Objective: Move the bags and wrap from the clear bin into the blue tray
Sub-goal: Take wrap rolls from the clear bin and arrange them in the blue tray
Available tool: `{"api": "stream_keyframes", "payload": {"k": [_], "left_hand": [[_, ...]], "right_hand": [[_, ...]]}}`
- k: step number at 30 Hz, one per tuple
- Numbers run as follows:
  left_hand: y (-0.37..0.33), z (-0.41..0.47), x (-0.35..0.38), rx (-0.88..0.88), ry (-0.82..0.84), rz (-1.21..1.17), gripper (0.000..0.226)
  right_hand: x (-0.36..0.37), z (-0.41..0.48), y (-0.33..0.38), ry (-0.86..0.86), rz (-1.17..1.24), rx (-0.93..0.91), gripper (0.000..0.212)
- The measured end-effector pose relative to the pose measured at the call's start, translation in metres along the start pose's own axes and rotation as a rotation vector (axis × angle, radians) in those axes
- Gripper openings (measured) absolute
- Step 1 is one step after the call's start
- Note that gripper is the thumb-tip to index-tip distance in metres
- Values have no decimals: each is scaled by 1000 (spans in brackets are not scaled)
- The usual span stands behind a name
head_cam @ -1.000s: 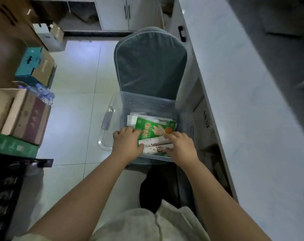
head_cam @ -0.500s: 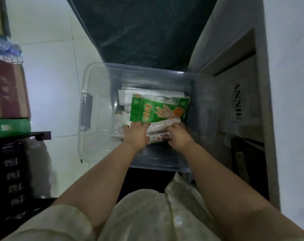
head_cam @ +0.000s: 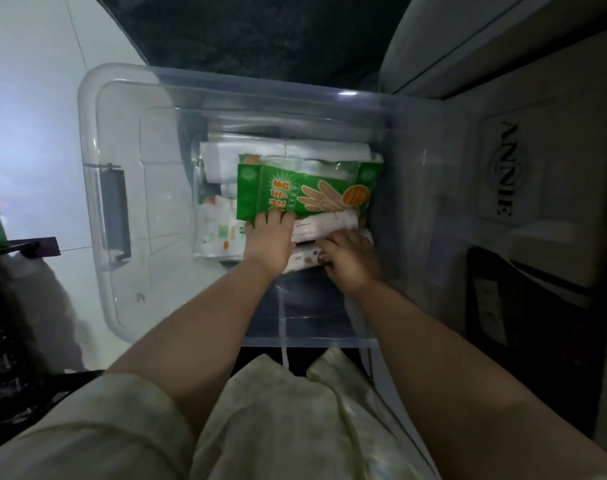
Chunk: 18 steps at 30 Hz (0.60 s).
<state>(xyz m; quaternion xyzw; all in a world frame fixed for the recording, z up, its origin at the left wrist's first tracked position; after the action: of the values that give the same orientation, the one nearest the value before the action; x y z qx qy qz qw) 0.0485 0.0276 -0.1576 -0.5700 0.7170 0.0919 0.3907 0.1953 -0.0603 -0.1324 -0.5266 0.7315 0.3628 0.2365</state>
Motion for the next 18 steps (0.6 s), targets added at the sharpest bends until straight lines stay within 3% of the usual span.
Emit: {"api": "stream_keyframes", "payload": {"k": [7,12,18], "left_hand": [[34,-12,-28,11,-243,125,51],[38,-6,-10,30,-235,159,52],[32,2,1,52,-205,212,60]], "right_hand": [[15,15,22,-73,-150,-220,43],[37,21,10,18,-244,-154,49],[39,21,8,-5,-212,-139,41]]}}
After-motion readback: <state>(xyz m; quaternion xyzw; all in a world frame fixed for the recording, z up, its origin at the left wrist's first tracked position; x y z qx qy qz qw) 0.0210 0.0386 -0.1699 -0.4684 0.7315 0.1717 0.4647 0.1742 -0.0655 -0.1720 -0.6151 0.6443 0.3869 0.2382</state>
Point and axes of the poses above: each hand's wrist, its own z-axis towards the middle knuckle, its own x-axis out of the palm, y = z × x, the point moved 1 cm from there along z, towards the middle knuckle, and after that the axes turned 6 degrees about -z, right-handed, at the moved point
